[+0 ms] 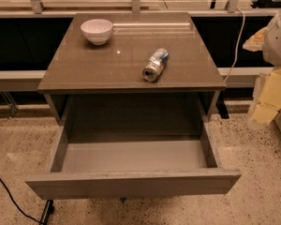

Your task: Close top drawer

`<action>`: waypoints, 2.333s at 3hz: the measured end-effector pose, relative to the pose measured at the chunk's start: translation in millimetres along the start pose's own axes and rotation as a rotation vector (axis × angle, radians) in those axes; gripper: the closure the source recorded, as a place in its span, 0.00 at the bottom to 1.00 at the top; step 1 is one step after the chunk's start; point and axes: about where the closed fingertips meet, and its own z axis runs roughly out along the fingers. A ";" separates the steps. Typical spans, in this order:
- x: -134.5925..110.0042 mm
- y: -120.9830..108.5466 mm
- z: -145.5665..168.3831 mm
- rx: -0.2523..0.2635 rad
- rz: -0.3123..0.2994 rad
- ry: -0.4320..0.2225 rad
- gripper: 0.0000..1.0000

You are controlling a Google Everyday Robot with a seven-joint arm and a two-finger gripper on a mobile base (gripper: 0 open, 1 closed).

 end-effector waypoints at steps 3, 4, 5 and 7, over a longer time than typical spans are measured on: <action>-9.8 41.1 86.4 -0.071 -0.098 -0.194 0.00; -11.5 51.1 139.3 -0.054 -0.124 -0.352 0.00; -15.3 34.8 140.0 0.028 -0.180 -0.376 0.00; 6.4 75.3 206.4 -0.106 -0.157 -0.334 0.00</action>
Offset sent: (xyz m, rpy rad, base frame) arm 0.0201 0.0387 -0.1208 0.1659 0.0525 0.2061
